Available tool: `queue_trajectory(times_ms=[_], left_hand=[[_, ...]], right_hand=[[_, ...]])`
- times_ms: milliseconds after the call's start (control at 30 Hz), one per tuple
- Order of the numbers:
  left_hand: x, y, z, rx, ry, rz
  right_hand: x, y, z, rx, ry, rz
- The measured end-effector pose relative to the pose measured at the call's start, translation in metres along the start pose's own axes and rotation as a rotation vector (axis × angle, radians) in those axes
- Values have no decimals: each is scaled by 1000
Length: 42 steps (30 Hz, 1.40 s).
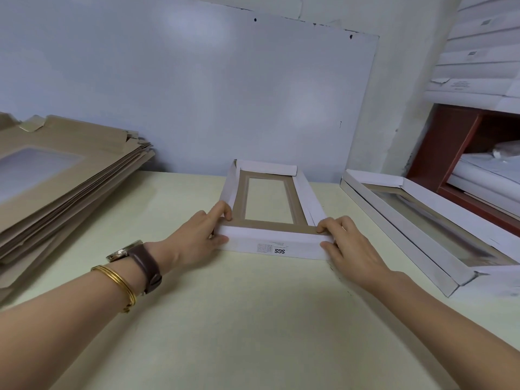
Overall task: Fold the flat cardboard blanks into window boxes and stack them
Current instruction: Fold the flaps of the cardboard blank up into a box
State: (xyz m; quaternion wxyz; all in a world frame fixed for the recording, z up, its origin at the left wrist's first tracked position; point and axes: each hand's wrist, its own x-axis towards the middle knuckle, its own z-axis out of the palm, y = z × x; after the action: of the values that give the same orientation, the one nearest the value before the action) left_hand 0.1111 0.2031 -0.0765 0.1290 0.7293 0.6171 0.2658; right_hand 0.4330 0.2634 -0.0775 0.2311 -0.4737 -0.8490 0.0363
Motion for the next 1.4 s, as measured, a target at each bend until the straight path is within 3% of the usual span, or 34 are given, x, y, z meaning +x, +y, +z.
queue_trajectory(times_ms=[433,900,1400], left_hand=[[-3,-5,8,3,-15,17],[-9,2,15,166,163,62],[-8,5,13,262,95,98]], right_hand=[[-3,-5,-1,-103,-115,-24],[1,-6,-2,-236,-108,-66],[20,-6,0,66,-210,161]])
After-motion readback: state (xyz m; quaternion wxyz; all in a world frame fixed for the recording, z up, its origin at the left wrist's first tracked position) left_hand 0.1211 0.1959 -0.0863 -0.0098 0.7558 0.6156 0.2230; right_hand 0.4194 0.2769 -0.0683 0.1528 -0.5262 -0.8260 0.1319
